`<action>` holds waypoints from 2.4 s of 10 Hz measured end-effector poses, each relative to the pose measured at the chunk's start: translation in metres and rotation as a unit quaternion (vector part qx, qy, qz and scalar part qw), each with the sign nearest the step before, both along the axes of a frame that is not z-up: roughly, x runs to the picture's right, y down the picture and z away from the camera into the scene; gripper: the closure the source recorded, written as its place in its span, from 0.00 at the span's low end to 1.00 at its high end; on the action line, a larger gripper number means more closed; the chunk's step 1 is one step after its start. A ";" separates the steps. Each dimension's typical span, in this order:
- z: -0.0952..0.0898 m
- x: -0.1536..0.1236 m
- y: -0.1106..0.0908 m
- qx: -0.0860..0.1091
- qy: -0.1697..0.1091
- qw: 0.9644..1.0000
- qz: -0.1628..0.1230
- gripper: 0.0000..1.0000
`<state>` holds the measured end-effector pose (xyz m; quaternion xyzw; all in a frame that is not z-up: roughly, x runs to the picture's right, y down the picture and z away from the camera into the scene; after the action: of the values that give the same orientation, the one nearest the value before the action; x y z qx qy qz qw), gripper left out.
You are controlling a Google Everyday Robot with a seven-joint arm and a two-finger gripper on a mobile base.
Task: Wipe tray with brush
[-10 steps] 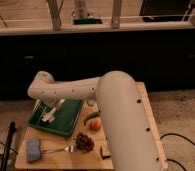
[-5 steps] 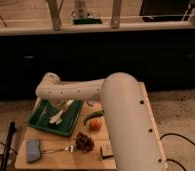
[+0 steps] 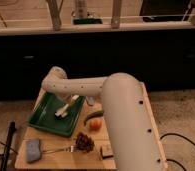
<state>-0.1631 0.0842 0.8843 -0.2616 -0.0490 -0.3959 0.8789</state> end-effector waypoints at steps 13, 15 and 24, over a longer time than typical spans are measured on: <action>-0.008 0.013 0.030 -0.012 -0.046 0.999 -0.002 1.00; -0.008 0.007 0.010 0.006 -0.041 0.999 0.005 1.00; -0.024 -0.034 0.025 0.013 -0.142 0.990 -0.014 1.00</action>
<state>-0.1970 0.1094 0.8606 -0.1921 -0.1651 -0.4419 0.8606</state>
